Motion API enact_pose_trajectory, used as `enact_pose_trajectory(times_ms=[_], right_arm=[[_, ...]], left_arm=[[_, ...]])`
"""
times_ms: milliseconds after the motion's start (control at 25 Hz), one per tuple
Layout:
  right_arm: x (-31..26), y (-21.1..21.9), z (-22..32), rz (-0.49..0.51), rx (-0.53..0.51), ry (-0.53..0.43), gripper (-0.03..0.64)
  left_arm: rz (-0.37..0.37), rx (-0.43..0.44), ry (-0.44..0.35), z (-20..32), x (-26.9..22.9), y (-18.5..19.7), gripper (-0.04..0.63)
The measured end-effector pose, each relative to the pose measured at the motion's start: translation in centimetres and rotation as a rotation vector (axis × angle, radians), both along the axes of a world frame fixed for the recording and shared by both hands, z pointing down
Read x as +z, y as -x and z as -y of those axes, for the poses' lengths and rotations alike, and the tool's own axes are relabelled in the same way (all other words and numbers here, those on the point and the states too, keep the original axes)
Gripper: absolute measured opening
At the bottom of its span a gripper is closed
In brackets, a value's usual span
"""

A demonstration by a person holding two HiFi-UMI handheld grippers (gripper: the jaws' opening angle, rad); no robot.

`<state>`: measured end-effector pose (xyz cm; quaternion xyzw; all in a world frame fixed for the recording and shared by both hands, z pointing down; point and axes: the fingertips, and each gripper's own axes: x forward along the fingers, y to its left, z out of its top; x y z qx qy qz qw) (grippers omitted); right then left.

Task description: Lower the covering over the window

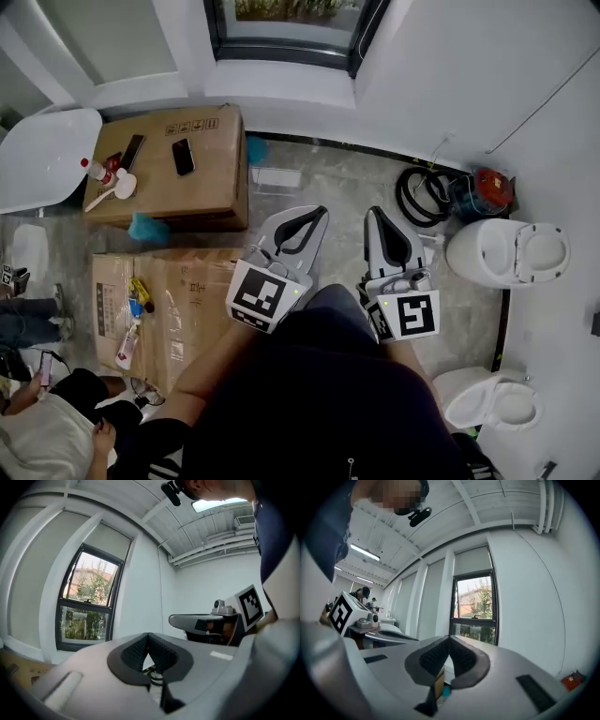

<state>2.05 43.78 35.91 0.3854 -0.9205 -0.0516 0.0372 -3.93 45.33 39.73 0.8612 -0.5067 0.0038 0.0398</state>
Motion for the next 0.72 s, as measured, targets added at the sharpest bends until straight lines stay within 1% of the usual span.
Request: enact_pose_trajectory(times_ms=[120, 200, 320, 440, 520, 600, 720], right_arm=[[1.1, -0.2, 0.0, 0.002, -0.013, 0.056, 0.012], [1.2, 0.1, 0.0, 0.002, -0.026, 0.070, 0.012], [1.6, 1.0, -0.6, -0.004, -0.031, 0.077, 0.013], [2.1, 1.8, -1.2, -0.025, -0.031, 0.075, 0.012], [2.6, 1.9, -1.5, -0.045, -0.035, 0.066, 0.012], [3.4, 1.3, -1.3, -0.063, -0.006, 0.074, 0.013], [4.2, -1.0, 0.0, -0.061, 0.059, 0.112, 0.013]], left_arm=[[0.008, 0.052, 0.055, -0.5, 1.5, -1.1, 0.009], [0.005, 0.075, 0.091, -0.9, 2.4, -1.5, 0.009], [-0.005, 0.071, 0.122, -1.8, 3.7, -0.6, 0.009], [-0.039, 0.037, 0.117, -2.4, 3.9, 0.8, 0.009], [-0.040, 0.011, 0.100, -2.2, 4.1, 1.7, 0.009], [-0.034, 0.008, 0.095, -1.5, 4.6, 2.1, 0.009], [-0.059, 0.011, 0.104, 0.1, 4.7, 1.4, 0.009]])
